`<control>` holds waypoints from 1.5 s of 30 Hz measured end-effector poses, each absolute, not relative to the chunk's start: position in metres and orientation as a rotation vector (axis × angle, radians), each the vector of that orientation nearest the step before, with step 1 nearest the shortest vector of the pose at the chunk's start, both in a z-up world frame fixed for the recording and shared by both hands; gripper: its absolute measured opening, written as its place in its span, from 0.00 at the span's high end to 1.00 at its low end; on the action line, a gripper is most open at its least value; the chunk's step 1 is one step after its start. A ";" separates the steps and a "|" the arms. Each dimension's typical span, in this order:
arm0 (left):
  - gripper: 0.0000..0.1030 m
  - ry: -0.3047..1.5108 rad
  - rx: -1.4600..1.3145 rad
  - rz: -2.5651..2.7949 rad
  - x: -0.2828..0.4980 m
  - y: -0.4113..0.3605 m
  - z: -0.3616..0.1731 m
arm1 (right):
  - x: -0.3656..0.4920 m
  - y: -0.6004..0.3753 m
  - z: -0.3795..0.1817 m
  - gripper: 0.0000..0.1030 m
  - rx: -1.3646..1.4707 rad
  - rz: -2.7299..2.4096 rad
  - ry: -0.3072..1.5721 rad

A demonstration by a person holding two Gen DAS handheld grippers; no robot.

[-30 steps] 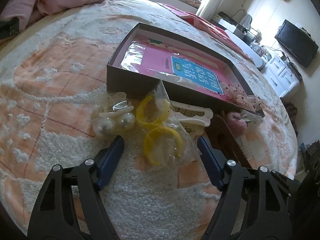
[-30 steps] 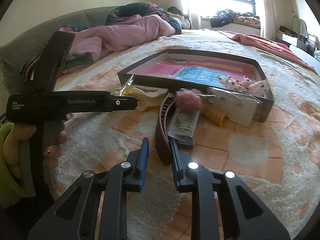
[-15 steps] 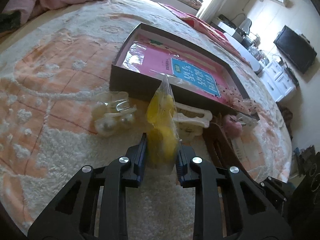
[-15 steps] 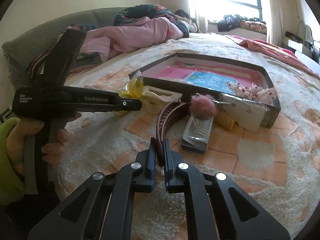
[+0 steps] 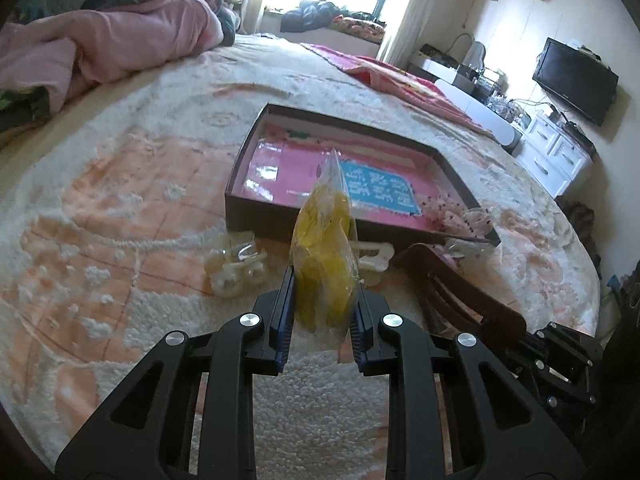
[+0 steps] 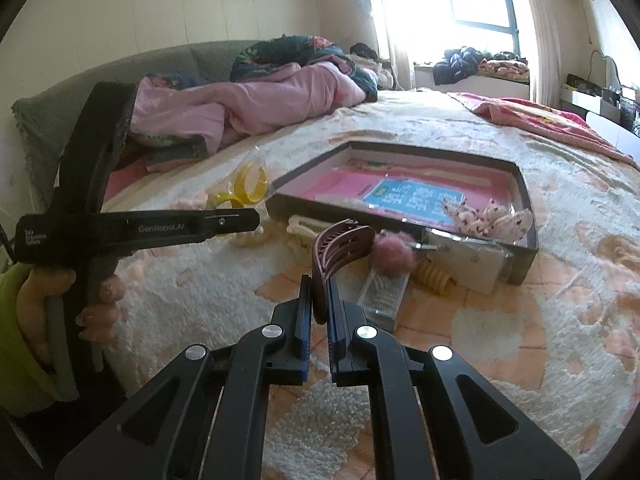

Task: Organize jewelry
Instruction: 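Carry the yellow bag into the tray with the left tool while the right tool releases the headband there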

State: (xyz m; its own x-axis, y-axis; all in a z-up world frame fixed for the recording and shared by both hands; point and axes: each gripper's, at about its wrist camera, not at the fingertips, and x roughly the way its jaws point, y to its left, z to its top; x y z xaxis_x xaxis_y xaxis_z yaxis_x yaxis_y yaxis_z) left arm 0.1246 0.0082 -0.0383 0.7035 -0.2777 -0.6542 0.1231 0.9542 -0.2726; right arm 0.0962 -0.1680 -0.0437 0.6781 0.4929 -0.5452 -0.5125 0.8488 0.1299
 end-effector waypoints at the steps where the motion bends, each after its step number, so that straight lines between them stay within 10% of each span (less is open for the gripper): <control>1: 0.84 0.758 -0.214 -0.226 0.126 0.007 -0.037 | 0.096 -0.169 -0.042 0.93 -0.033 0.562 0.595; 45: 0.84 0.745 -0.056 -0.230 0.228 -0.047 -0.036 | 0.200 -0.243 -0.016 0.93 0.026 0.262 0.515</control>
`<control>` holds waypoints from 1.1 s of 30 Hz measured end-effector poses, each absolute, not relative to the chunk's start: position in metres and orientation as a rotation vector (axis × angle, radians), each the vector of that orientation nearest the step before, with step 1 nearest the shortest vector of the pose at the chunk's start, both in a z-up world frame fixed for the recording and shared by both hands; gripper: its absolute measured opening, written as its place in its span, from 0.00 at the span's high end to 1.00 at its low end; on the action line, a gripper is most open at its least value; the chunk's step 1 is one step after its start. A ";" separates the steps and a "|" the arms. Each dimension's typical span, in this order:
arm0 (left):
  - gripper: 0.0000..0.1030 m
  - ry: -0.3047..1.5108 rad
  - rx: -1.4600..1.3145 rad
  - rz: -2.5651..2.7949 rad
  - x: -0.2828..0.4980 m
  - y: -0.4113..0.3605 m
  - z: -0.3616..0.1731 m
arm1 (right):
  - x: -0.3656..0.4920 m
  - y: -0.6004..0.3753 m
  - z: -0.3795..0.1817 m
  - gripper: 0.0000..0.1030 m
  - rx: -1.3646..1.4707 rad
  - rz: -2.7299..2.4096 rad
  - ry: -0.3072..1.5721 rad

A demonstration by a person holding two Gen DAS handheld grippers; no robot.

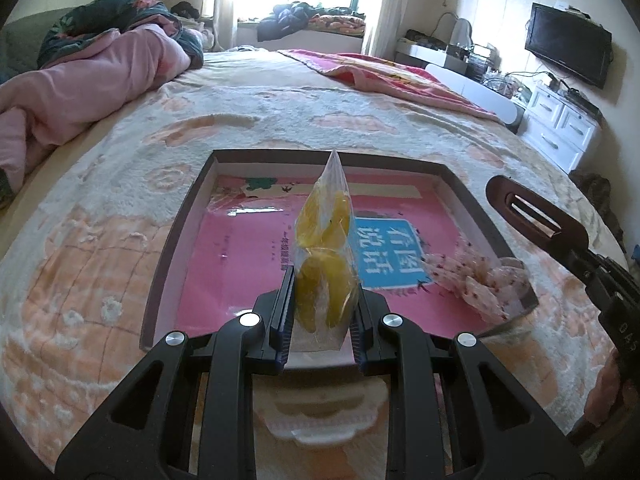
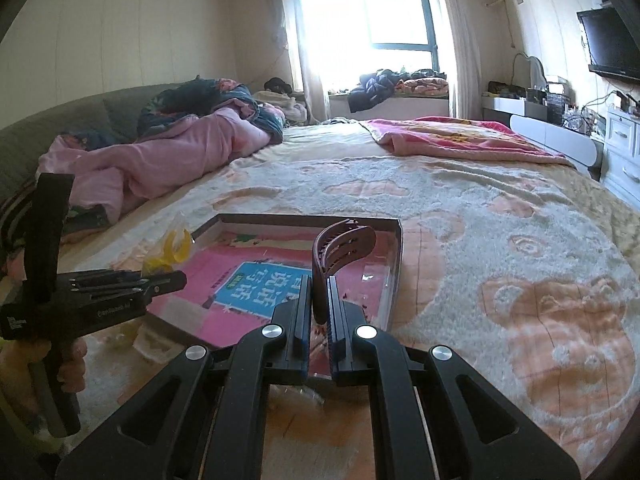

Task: Organize jewelry
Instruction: 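Carry the yellow bag into the tray with the left tool while the right tool releases the headband there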

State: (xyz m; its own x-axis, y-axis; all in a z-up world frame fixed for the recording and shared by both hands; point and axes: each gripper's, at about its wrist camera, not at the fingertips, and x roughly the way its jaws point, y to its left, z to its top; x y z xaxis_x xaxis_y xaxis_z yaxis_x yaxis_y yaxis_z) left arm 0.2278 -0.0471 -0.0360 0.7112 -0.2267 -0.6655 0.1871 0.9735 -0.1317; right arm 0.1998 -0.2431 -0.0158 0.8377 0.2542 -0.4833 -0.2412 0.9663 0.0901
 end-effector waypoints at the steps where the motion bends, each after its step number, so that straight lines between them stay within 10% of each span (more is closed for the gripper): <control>1: 0.84 0.749 -0.057 -0.225 0.231 -0.046 -0.037 | 0.205 -0.243 -0.016 0.93 0.024 0.263 0.518; 33: 0.81 0.831 -0.085 -0.142 0.270 -0.015 -0.066 | 0.286 -0.241 -0.057 0.93 0.021 0.248 0.713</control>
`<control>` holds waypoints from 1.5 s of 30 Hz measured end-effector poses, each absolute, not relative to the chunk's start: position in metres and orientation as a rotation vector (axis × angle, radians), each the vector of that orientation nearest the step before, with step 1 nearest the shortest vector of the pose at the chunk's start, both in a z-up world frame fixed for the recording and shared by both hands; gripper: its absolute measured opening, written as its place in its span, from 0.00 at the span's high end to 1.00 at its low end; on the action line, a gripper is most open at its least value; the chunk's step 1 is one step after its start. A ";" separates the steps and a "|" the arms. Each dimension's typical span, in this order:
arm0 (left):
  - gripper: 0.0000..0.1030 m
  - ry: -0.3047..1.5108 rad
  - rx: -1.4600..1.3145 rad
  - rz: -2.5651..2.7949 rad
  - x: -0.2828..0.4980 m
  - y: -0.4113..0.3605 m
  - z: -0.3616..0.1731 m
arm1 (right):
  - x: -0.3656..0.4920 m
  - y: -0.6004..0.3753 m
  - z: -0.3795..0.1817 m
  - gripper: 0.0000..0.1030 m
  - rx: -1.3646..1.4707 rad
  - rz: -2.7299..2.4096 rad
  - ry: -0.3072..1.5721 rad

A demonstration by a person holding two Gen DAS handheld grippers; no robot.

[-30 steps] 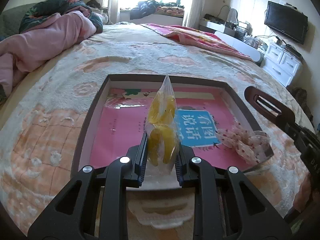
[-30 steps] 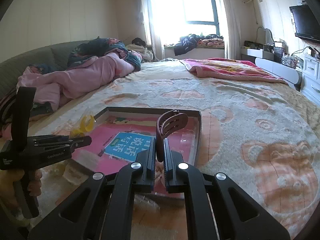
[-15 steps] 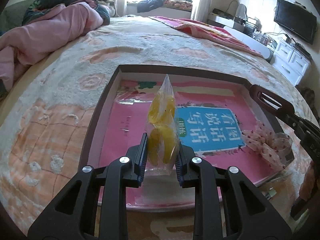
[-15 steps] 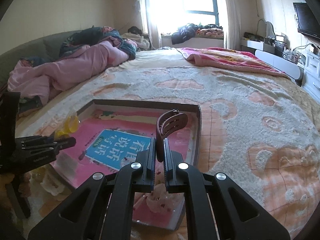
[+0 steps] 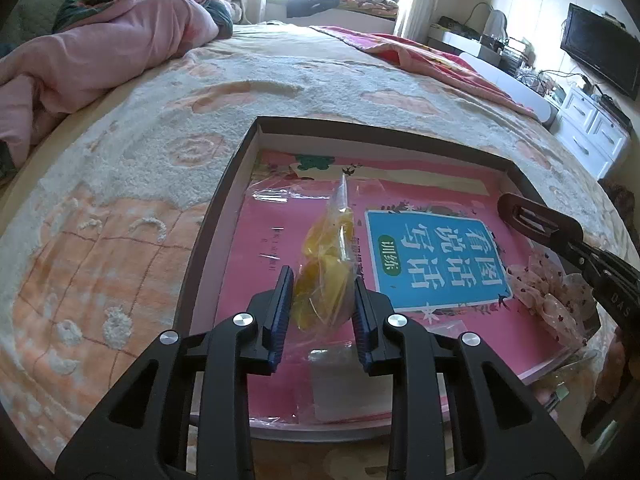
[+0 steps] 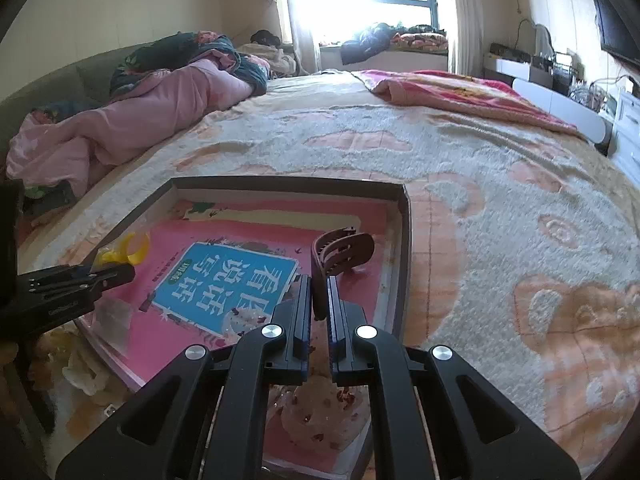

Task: Organize jewelry
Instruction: 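Carry the yellow bag into the tray with the left tool while the right tool releases the headband there, then withdraw both tools from the tray toward the remaining accessories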

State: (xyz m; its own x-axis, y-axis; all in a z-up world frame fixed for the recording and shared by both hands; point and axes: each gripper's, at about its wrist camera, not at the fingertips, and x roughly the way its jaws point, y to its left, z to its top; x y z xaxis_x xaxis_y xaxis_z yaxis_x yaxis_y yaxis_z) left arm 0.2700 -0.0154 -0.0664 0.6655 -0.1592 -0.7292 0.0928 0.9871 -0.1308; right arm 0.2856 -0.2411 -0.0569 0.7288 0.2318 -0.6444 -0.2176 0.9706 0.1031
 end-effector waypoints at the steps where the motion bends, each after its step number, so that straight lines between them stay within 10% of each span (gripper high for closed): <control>1: 0.81 0.831 -0.086 -0.143 0.270 -0.015 -0.066 | 0.286 -0.242 -0.057 0.93 0.027 0.255 0.719; 7: 0.79 0.829 -0.086 -0.143 0.270 -0.014 -0.066 | 0.285 -0.244 -0.058 0.91 0.066 0.288 0.728; 15: 0.73 0.826 -0.083 -0.143 0.269 -0.014 -0.065 | 0.275 -0.244 -0.052 0.53 0.095 0.312 0.711; 26: 0.52 0.803 -0.094 -0.141 0.255 -0.016 -0.055 | 0.257 -0.253 -0.039 0.31 0.105 0.266 0.640; 37: 0.14 0.734 -0.128 -0.144 0.231 -0.011 -0.033 | 0.241 -0.265 -0.028 0.24 0.129 0.241 0.598; 45: 0.11 0.692 -0.150 -0.130 0.213 -0.003 -0.019 | 0.226 -0.266 -0.015 0.22 0.124 0.241 0.554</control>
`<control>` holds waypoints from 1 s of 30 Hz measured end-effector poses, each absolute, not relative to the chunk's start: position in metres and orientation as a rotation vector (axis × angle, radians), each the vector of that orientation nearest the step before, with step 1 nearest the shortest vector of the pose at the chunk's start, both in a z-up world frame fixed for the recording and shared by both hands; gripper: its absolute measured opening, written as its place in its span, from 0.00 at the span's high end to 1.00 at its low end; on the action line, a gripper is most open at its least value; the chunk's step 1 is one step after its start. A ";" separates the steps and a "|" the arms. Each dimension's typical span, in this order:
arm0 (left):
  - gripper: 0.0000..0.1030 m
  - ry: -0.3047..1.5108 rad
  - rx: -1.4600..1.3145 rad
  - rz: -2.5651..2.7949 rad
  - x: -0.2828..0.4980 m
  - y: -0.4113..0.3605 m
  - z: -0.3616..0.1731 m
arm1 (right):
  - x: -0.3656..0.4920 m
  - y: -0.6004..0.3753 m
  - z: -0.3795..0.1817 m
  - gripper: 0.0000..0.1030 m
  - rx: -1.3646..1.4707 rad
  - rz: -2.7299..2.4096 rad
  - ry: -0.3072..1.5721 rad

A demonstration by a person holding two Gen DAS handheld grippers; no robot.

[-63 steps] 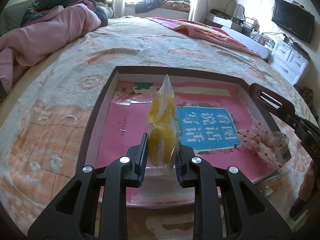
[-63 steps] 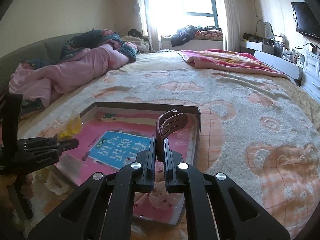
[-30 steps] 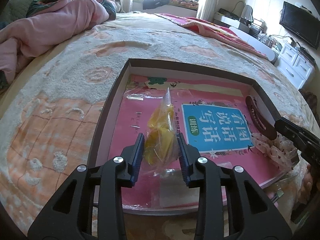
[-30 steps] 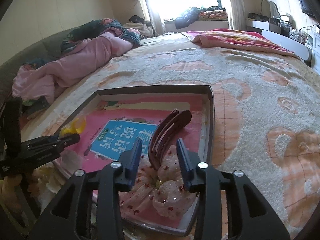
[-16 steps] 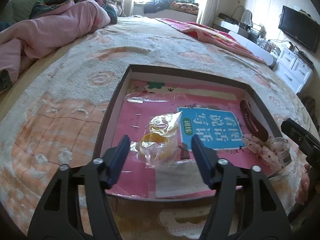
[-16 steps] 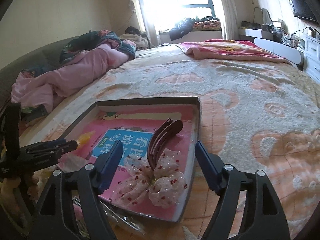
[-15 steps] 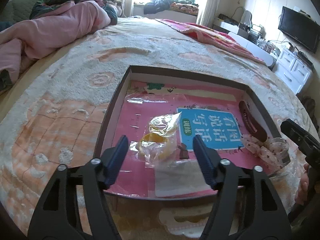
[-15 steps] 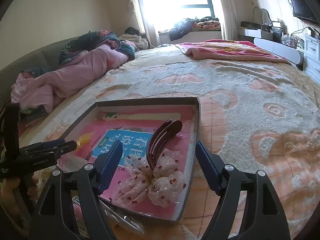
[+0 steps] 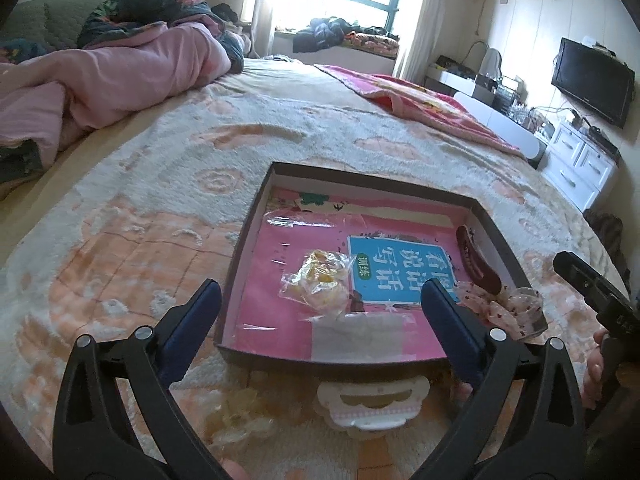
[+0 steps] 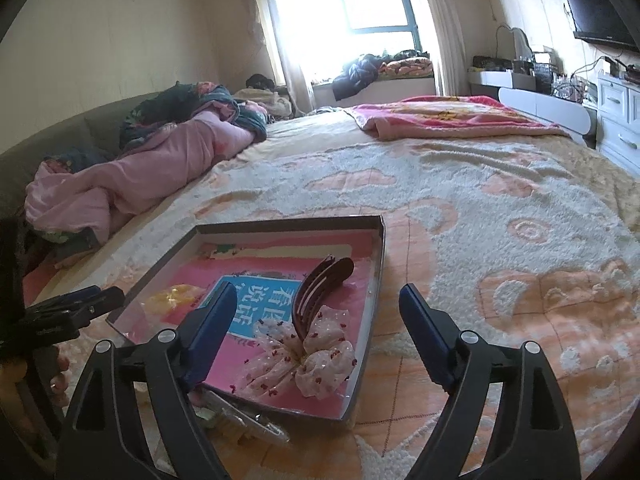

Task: Organize jewelry
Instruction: 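Withdraw both tools from the tray toward the remaining accessories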

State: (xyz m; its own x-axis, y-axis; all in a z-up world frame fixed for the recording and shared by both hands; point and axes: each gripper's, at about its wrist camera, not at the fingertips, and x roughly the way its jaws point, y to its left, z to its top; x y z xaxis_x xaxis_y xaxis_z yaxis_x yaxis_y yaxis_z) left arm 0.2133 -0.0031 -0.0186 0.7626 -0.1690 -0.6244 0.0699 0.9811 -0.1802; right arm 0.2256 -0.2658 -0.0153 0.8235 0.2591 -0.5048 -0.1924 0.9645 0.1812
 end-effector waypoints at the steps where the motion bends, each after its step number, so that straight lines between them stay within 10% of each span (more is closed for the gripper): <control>1: 0.11 0.688 -0.149 -0.128 0.211 -0.002 -0.018 | 0.223 -0.265 -0.014 0.22 0.123 0.241 0.548; 30: 0.11 0.612 -0.085 -0.117 0.156 -0.007 -0.008 | 0.169 -0.254 -0.004 0.20 0.111 0.302 0.528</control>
State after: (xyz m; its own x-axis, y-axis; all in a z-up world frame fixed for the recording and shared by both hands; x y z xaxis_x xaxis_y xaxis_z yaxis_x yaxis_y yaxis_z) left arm 0.1562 -0.0067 -0.0084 0.8119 -0.1350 -0.5680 0.0844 0.9898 -0.1147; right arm 0.1689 -0.2540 -0.0041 0.8207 0.3115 -0.4790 -0.2548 0.9499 0.1811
